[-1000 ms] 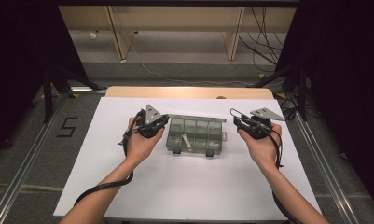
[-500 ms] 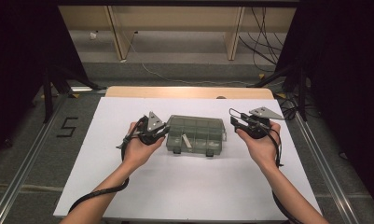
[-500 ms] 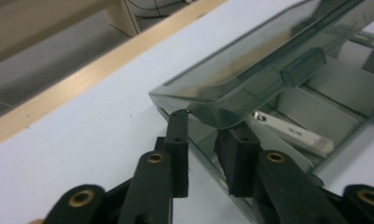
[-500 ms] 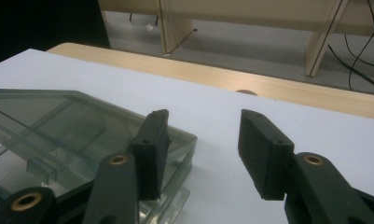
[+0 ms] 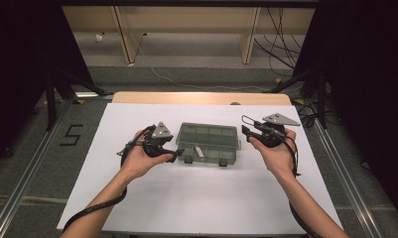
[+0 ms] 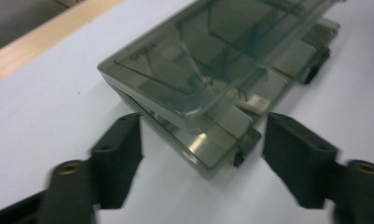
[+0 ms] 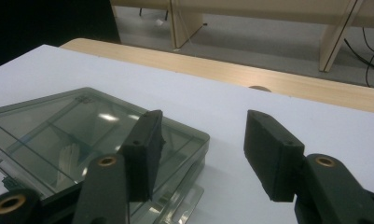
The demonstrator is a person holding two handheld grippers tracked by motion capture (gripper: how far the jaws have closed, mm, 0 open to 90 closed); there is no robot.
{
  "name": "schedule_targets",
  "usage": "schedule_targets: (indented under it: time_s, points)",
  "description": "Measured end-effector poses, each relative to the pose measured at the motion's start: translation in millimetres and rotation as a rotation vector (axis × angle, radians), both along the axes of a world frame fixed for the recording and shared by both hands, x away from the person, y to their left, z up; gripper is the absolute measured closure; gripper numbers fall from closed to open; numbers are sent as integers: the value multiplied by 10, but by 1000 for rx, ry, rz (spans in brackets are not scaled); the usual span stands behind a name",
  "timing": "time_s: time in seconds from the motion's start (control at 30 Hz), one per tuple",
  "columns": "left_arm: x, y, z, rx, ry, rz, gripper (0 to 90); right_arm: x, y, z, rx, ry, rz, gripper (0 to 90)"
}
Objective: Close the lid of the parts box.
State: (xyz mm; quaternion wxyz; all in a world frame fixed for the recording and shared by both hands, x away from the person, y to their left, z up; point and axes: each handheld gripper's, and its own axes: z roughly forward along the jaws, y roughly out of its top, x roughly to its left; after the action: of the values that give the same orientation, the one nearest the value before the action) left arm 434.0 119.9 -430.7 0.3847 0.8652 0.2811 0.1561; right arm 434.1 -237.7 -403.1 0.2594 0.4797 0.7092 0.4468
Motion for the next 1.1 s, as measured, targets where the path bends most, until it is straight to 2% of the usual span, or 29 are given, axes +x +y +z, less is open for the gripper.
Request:
schedule_targets:
  time_s: [0.07,0.2,0.3,0.33,0.43,0.47,0.5,0.53,0.63,0.73,0.77,0.8,0.83,0.87,0.9,1.0,1.03,1.1]
  points:
    - [-4,11,12,13,7,-7,165,-2,-1,0,0,-3,2,462]
    - [5,52,51,10,15,-17,155,-3,-12,3,3,-1,8,455]
    - [0,85,113,-9,11,-16,156,7,-13,2,22,-4,23,450]
    - [-3,96,137,-27,13,-14,160,7,-11,1,24,-4,22,449]
    - [3,119,221,-47,-5,-11,165,14,1,-10,27,-12,19,446]
    - [6,117,241,-55,-10,-5,169,5,-2,-2,22,6,25,446]
    - [11,106,255,-76,-20,8,169,11,12,-13,23,-4,15,446]
    - [14,88,270,-85,-32,28,179,1,13,-7,13,12,15,445]
    - [39,27,298,-113,-56,41,230,0,44,-29,29,9,35,444]
    - [67,-42,307,-112,-66,56,320,-4,75,-41,30,5,52,464]
    - [78,-68,306,-114,-65,59,342,-7,78,-40,15,14,54,489]
    - [84,-98,302,-117,-50,53,348,-11,86,-42,26,13,59,525]
    - [97,-119,299,-108,-67,55,361,-13,99,-49,30,-2,57,549]
    - [103,-142,292,-114,-60,63,390,-19,106,-45,20,2,70,561]
    - [110,-163,283,-120,-49,69,409,-29,128,-44,37,19,79,579]
    - [129,-200,268,-111,-54,83,472,-30,160,-59,8,-13,92,644]
    - [126,-213,268,-109,-52,91,484,-40,172,-54,9,3,99,662]
    - [121,-230,271,-105,-65,106,511,-49,187,-58,-8,-14,109,740]
